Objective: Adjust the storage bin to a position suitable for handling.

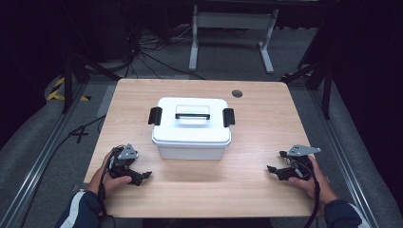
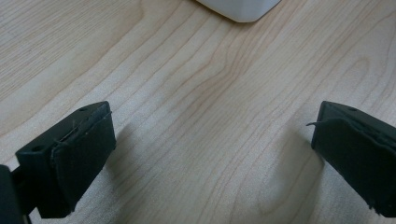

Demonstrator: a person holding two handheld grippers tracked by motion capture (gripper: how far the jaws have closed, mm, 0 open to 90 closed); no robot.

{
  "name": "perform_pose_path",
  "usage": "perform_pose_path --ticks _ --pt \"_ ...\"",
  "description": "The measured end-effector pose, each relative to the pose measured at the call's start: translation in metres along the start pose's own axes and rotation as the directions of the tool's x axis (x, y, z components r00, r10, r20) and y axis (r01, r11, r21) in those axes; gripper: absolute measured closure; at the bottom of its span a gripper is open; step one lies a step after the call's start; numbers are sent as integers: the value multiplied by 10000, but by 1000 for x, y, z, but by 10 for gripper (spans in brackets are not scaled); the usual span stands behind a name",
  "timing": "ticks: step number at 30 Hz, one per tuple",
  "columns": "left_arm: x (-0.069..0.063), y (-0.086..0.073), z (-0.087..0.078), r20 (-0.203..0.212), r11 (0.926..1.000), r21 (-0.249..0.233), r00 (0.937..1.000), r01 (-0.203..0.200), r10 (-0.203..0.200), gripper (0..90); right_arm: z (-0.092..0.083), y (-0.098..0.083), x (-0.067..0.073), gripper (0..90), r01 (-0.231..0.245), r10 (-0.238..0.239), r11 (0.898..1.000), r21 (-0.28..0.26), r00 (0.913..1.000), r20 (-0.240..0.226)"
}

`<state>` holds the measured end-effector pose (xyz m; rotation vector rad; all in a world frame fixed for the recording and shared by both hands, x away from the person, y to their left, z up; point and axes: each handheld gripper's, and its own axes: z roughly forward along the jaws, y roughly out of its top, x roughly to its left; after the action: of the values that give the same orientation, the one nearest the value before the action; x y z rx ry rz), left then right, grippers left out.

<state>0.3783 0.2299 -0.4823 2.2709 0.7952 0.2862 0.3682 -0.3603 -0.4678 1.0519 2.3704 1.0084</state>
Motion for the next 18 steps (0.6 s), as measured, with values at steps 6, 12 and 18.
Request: perform_pose_path --ticks 6,12,18 --pt "1 0 -1 -72 9999 -4 9999 -116 116 3 0 0 -1 148 52 -52 10000 -14 10000 -33" --pt "0 -1 -1 -89 10000 -9 10000 -44 44 4 0 0 -1 148 119 -119 9999 11 9999 -102" --pt "0 -1 -1 -90 10000 -10 10000 -30 30 4 -2 2 -3 151 251 -245 9993 270 9994 -251"
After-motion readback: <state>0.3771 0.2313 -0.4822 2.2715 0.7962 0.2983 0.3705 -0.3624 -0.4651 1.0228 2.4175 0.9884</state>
